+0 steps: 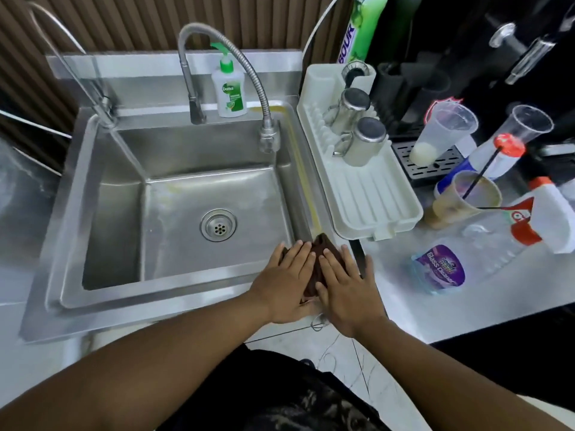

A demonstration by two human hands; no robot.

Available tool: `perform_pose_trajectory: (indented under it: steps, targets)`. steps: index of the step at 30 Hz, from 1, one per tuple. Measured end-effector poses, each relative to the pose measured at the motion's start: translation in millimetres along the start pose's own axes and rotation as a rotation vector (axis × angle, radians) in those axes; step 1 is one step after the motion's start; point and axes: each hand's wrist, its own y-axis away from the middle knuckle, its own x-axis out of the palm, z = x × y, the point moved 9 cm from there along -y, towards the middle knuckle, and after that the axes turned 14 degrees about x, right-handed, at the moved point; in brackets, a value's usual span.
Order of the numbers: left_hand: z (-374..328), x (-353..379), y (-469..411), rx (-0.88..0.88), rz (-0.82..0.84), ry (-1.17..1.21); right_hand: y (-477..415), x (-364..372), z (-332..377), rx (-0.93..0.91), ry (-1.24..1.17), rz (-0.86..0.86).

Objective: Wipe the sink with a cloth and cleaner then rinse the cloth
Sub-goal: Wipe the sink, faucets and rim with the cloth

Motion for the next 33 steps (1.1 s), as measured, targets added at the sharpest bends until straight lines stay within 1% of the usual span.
perform_pose_trajectory:
  steps: [2, 4, 5, 7, 8, 9, 11, 13, 15, 16, 18, 20, 22, 24, 27, 29, 33]
  targets:
    - [-7, 0, -16, 0.036, 0.046, 0.017, 1, -8, -10, 0.061, -0.021, -0.026]
    - [-8, 0, -21, 0.085, 0.084, 0.077, 4, -21, -11, 0.157, -0.124, -0.078]
    - [-3, 0, -22, 0.108, 0.096, 0.158, 6, -27, -9, 0.211, -0.198, -0.11]
    - [16, -11, -16, 0.099, 0.042, 0.448, 9, -29, 3, 0.294, -0.323, -0.119]
    - [30, -22, -12, 0.068, -0.044, 0.597, 9, -24, 13, 0.317, -0.344, -0.082]
    - [49, -35, -7, 0.016, -0.167, 0.697, 9, -17, 22, 0.338, -0.35, -0.037]
    - [97, -58, 5, -0.169, -0.456, 0.782, 6, -6, 34, 0.4, -0.377, 0.064]
    - [143, -73, 18, -0.39, -0.701, 0.861, -3, 2, 37, 0.432, -0.374, 0.142]
    - [177, -83, 19, -0.542, -0.864, 0.981, -19, 4, 37, 0.419, -0.336, 0.159]
    - [191, -89, 16, -0.592, -0.906, 1.045, -29, 3, 37, 0.408, -0.321, 0.156]
    - [209, -102, 6, -0.608, -0.923, 1.111, -45, -1, 36, 0.382, -0.305, 0.161]
    - [219, -120, -8, -0.558, -0.885, 1.087, -50, -4, 36, 0.355, -0.304, 0.161]
    - [227, -132, -29, -0.512, -0.836, 1.072, -42, -7, 34, 0.342, -0.324, 0.156]
    - [235, -141, -47, -0.499, -0.822, 1.085, -29, -7, 32, 0.352, -0.344, 0.153]
    - [241, -146, -60, -0.501, -0.873, 1.101, -24, -7, 32, 0.388, -0.337, 0.174]
    - [245, -147, -57, -0.509, -0.897, 1.088, -36, -12, 39, 0.378, -0.321, 0.188]
    - [245, -140, -25, -0.559, -0.969, 1.054, -78, -18, 47, 0.352, -0.336, 0.184]
